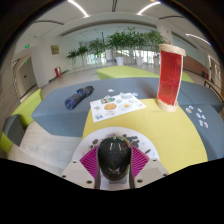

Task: Arrange mouse

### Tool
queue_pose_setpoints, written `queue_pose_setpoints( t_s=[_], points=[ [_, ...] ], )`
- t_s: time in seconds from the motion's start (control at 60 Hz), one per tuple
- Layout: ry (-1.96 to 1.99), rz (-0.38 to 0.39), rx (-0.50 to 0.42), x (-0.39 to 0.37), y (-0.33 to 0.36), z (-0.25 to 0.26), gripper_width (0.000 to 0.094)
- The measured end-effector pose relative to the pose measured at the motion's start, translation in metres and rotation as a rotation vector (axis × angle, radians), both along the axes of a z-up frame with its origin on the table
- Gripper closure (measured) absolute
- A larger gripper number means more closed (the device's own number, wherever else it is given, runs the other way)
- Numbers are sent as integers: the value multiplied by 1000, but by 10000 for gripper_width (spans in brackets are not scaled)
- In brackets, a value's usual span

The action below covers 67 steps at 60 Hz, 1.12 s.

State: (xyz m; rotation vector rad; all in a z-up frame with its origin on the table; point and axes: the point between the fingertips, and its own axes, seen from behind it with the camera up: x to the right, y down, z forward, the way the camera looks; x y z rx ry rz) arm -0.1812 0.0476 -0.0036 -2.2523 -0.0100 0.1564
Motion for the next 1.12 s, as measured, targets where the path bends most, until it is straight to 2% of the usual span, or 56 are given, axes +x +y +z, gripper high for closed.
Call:
queue_pose_setpoints(
  t_s=[0.05,0.083,0.217,0.25,0.283,0.333,0.483,0.667,0.867,1.117],
  points=[
    [-29,-1,-55,-7,-10,-25,547],
    [-34,4,-10,7,-3,-16,542],
    [-105,43,-49,3,-8,-17,358],
    [-128,53,-60,14,-10,-15,239],
    [-141,62,-66,18,-14,-12,83],
    [-142,70,-54,23,-23,1,121],
    [-129,98,18,21,-70,59,93],
    [-109,157,82,10,-134,105,103],
    [-130,180,123,15,-173,116,102],
    [-64,121,108,32,-179,89,119]
  ],
)
